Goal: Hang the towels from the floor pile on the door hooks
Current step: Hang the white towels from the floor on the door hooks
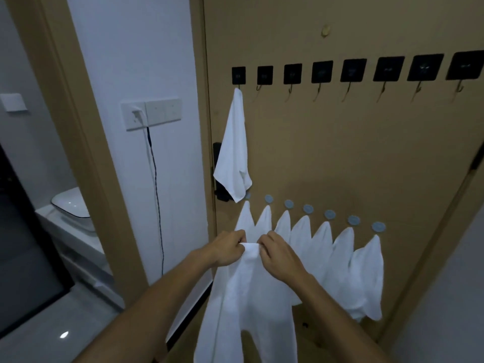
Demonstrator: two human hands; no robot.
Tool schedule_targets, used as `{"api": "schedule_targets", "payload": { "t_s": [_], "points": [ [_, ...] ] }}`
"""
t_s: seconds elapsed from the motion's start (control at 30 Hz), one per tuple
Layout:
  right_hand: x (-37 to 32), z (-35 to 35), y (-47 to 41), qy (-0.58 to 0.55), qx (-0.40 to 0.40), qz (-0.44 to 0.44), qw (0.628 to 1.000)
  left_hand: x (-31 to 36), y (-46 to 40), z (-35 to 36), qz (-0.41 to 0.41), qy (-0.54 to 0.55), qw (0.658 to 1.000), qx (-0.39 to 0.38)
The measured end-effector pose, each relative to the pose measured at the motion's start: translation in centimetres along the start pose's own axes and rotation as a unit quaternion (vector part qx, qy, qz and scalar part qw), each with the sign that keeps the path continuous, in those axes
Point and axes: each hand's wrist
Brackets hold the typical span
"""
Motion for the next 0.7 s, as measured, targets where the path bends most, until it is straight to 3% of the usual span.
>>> {"api": "schedule_targets", "payload": {
  "t_s": [0.27, 0.7],
  "points": [
    [5.5, -1.1, -10.3, -0.019, -0.001, 0.006, 1.0, -0.1, -10.6, -3.2, 0.03, -0.019, 0.999, 0.022],
    [7.1, -6.3, -24.0, -0.016, 0.055, 0.047, 0.997, -0.7, -22.1, -12.1, 0.088, -0.047, 0.99, 0.103]
  ]
}}
Point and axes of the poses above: each hand's wrist, its own y-axis away from the middle knuckle, its own z-axis out of the palm, x = y × z, and after that the axes turned 1 degree about z, right-handed
